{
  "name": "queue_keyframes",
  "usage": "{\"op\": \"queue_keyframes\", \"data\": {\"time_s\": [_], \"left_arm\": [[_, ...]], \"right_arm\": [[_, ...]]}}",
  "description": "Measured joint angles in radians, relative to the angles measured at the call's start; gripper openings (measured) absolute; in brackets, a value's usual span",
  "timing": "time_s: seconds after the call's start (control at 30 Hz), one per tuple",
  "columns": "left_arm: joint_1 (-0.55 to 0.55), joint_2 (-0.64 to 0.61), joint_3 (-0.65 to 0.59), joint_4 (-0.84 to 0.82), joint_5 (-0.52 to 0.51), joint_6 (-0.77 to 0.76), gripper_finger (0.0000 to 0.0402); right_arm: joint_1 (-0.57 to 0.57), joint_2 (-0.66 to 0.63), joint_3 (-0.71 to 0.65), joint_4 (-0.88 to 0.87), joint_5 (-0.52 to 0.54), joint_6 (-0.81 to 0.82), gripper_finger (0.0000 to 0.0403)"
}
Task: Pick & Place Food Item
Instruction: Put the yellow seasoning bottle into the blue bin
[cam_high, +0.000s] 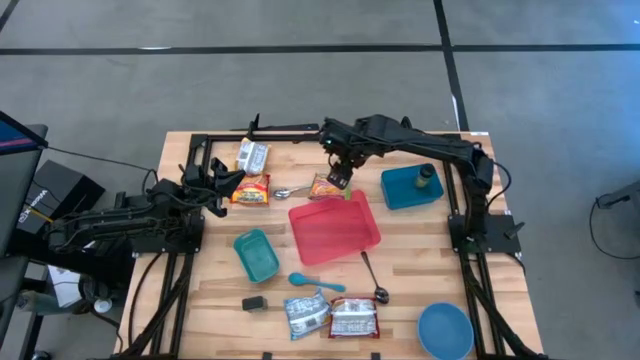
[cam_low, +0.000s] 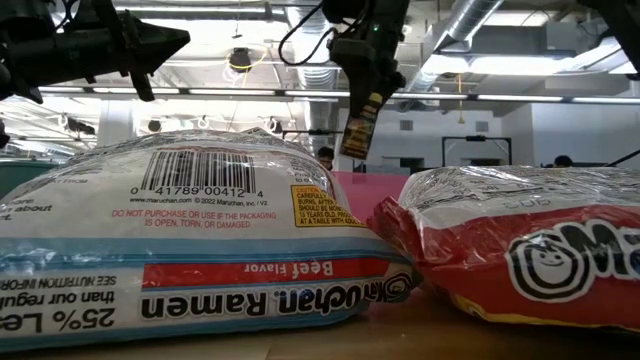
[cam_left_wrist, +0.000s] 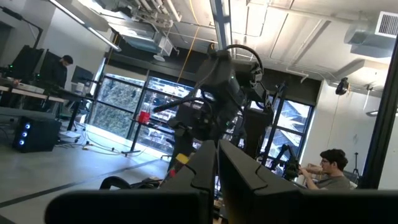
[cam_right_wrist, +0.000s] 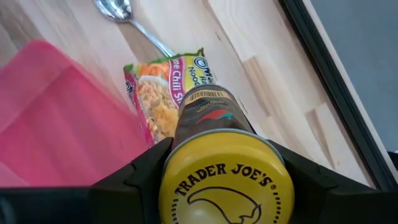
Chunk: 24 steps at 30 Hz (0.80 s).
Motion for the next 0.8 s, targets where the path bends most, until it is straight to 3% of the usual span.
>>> {"op": "queue_keyframes", "data": {"time_s": [0.57, 0.8], "left_arm": [[0.000, 0.000, 0.000, -0.001, 0.000, 0.000, 0.0012], [0.000, 0.004, 0.000, -0.008, 0.000, 0.000, 0.0012]], "right_arm": [[-0.060, -0.022, -0.150, 0.126, -0.015, -0.032, 0.0214], [-0.105, -0.138, -0.311, 0.270, -0.015, -0.024, 0.0214]]}}
